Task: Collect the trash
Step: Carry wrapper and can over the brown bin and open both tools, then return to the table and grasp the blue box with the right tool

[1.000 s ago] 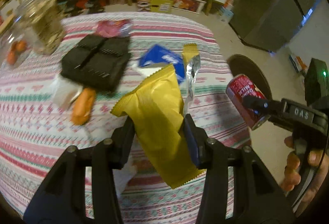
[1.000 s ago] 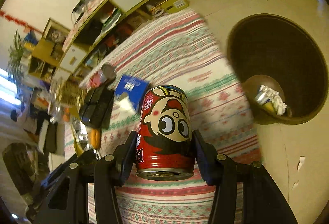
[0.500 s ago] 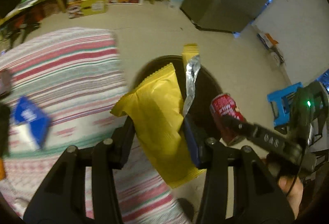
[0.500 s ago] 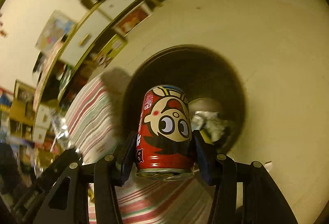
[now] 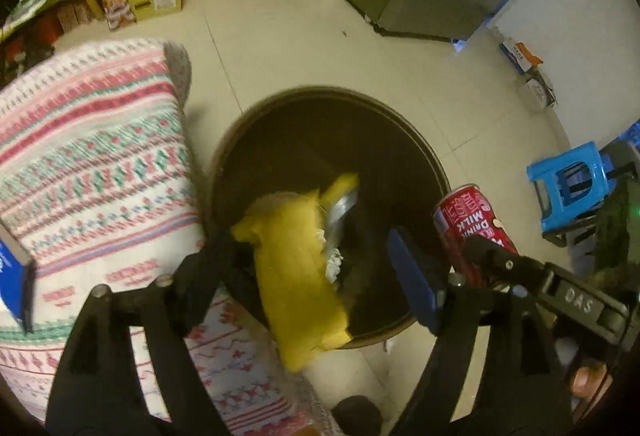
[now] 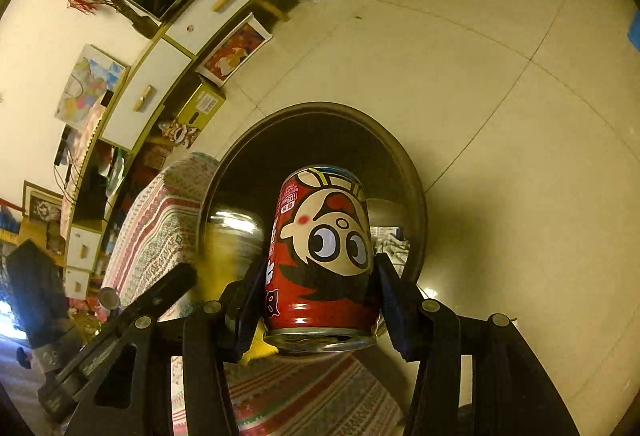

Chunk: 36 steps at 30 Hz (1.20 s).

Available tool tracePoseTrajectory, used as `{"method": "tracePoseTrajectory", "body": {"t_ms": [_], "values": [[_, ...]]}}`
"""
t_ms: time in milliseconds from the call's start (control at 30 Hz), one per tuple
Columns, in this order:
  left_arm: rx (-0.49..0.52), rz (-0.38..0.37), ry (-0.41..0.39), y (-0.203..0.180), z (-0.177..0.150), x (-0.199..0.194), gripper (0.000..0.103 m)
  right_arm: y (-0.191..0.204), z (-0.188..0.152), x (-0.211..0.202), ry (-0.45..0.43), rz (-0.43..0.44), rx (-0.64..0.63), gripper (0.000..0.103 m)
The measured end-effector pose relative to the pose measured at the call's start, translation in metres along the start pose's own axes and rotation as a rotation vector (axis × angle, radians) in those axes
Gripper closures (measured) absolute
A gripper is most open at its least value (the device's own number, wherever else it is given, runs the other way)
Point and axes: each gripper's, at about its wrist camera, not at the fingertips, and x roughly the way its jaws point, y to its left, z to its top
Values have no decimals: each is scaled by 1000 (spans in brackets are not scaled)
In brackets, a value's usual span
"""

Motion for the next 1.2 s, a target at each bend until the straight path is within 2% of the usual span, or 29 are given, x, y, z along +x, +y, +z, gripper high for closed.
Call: {"method": "tracePoseTrajectory", "body": {"t_ms": [200, 400, 567, 733, 833, 900, 1033, 1200], "values": [[15, 28, -39, 20, -7, -29, 22, 5, -5, 7, 22, -11, -16, 49], [33, 67, -98, 47, -33, -67, 19, 19, -12, 28, 72, -48, -65, 49], [-6, 79, -124, 80, -59, -98, 18, 27, -19, 46, 105, -69, -74, 49], [-39, 85, -146, 102, -82, -121, 18, 32, -25, 64, 127, -46, -59, 49], [-38, 97, -152, 108, -91, -133, 18, 40, -25, 64, 113, -22, -74, 45], [-36, 111, -158, 111, -95, -140, 18, 46, -23, 56, 81, -22, -88, 25], [-29, 136, -178, 115, -104, -151, 18, 55, -23, 36, 44, -2, -110, 24], [-33, 173, -194, 127, -110, -161, 18, 70, -32, 11, 9, -22, -152, 24]]}}
